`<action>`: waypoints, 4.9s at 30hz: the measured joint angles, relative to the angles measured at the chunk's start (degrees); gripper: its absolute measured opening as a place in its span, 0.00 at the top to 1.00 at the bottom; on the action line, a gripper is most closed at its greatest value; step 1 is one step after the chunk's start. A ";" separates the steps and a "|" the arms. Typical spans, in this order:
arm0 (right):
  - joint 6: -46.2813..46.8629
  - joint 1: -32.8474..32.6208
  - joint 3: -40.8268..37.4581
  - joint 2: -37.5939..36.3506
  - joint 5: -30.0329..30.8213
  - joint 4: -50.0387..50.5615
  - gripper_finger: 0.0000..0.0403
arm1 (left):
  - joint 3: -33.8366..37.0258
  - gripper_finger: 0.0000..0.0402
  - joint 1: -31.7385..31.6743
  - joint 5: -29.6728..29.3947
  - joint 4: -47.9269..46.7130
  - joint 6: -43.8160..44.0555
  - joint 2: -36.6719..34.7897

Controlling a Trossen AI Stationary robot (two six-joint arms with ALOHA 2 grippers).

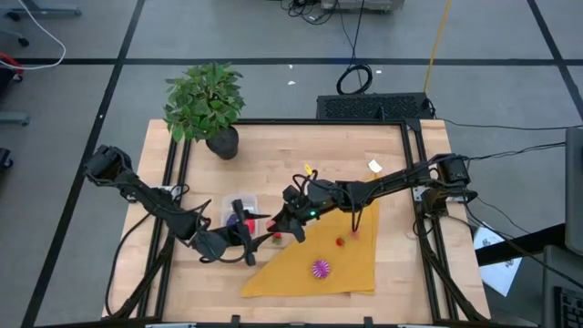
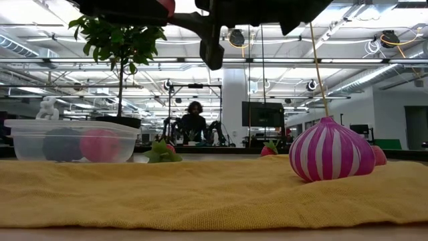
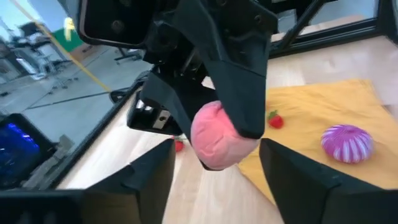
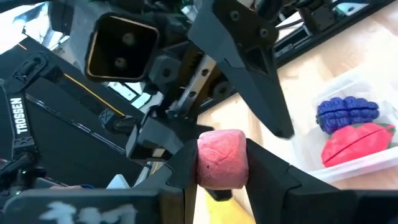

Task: Pick and placing Produce into tupperware
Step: Put the top pink peach into the transparent bin

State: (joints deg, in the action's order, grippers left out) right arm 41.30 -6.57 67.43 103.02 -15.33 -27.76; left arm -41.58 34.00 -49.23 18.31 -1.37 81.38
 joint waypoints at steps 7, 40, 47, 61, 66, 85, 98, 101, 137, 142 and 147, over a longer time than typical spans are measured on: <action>0.00 -0.31 -0.01 0.00 0.02 0.44 0.76 | 0.00 0.52 -0.24 0.79 0.04 -0.37 0.00; 0.09 -0.35 0.03 -0.04 0.00 2.66 0.76 | 0.11 0.55 -0.22 0.83 2.81 -5.11 0.07; 0.24 -0.33 0.03 -0.06 0.06 2.71 0.76 | -0.24 0.66 -0.07 0.85 2.78 -5.68 0.07; 0.22 -0.66 0.03 -0.07 0.31 2.73 0.76 | -0.44 0.79 0.74 -0.33 2.84 -5.85 0.07; -0.03 -0.66 0.03 -0.07 0.31 2.75 0.76 | -0.50 0.81 0.74 -0.33 2.84 -5.87 0.07; -1.83 -0.68 -0.21 0.33 0.14 3.46 0.58 | -0.81 0.82 1.03 -0.30 3.22 -5.70 -0.14; -1.85 -0.41 -0.10 0.06 0.02 6.61 0.54 | -0.68 0.81 5.44 -12.22 -0.65 -5.10 -0.07; -2.58 0.15 -0.10 -0.13 -0.02 7.67 0.54 | -0.66 0.81 7.15 -16.70 -2.00 -3.21 -0.07; -8.14 10.31 -0.01 -0.28 -15.77 6.97 0.54 | -12.90 0.80 2.59 10.52 -71.70 75.92 -1.81; -9.05 10.36 -0.01 -0.29 -18.03 6.17 0.54 | -12.90 0.80 -1.81 17.52 -71.70 78.09 -1.79; -10.44 10.35 -0.01 -0.29 -19.46 6.19 0.54 | -12.90 0.80 -3.91 23.49 -71.75 81.96 -1.79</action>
State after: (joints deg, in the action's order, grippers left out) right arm 30.85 3.78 67.42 102.73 -34.79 -21.58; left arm -54.48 30.10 -25.75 -53.45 80.59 79.59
